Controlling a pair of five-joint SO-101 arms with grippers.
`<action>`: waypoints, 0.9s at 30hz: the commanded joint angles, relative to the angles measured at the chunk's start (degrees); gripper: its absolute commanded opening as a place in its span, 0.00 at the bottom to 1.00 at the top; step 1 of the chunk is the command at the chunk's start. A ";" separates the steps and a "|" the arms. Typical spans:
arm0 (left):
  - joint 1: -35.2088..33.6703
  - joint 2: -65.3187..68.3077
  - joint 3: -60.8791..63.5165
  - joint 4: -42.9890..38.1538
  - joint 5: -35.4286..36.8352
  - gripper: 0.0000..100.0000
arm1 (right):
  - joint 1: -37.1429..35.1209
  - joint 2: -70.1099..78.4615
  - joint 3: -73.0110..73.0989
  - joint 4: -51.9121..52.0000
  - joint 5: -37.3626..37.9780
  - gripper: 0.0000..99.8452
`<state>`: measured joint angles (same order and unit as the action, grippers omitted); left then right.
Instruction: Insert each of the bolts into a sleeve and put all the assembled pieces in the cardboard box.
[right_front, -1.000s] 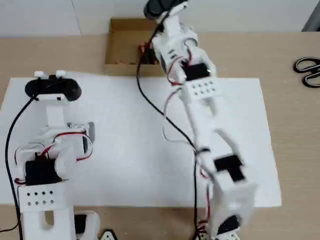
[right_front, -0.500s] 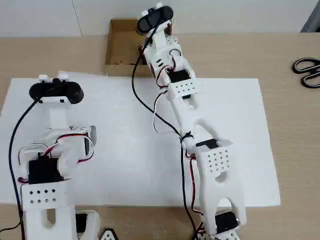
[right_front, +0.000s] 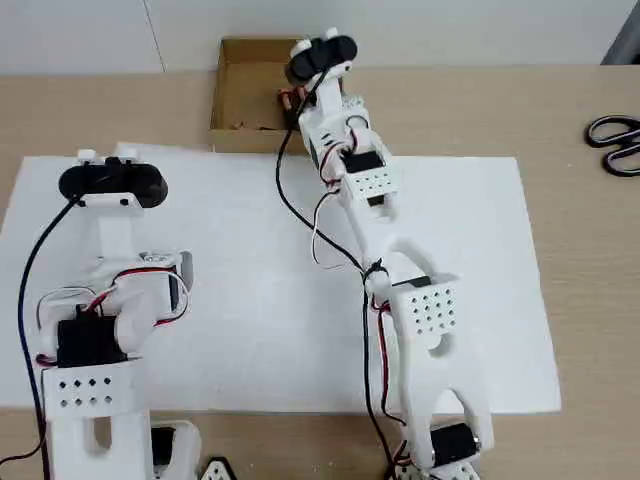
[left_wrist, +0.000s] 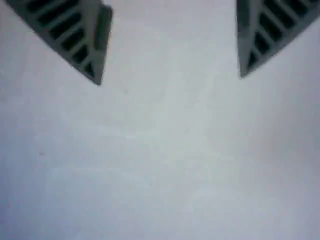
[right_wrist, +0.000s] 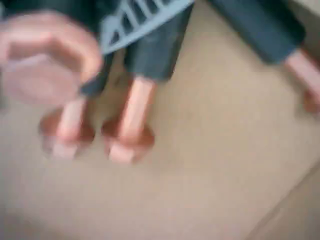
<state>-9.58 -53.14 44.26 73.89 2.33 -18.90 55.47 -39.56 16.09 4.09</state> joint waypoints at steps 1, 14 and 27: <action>-0.18 -0.79 -0.31 -0.79 0.00 0.17 | 0.57 -1.10 -4.22 -1.71 -2.20 0.18; -0.18 -0.88 -0.66 -0.79 0.00 0.17 | 0.66 -4.88 -4.22 0.22 -2.02 0.18; -0.44 -1.05 -6.37 -0.79 -0.44 0.17 | 0.57 -34.51 -4.22 26.42 -2.02 0.18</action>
<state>-9.58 -53.14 42.07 73.89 2.15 -18.81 31.91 -40.88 36.40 2.42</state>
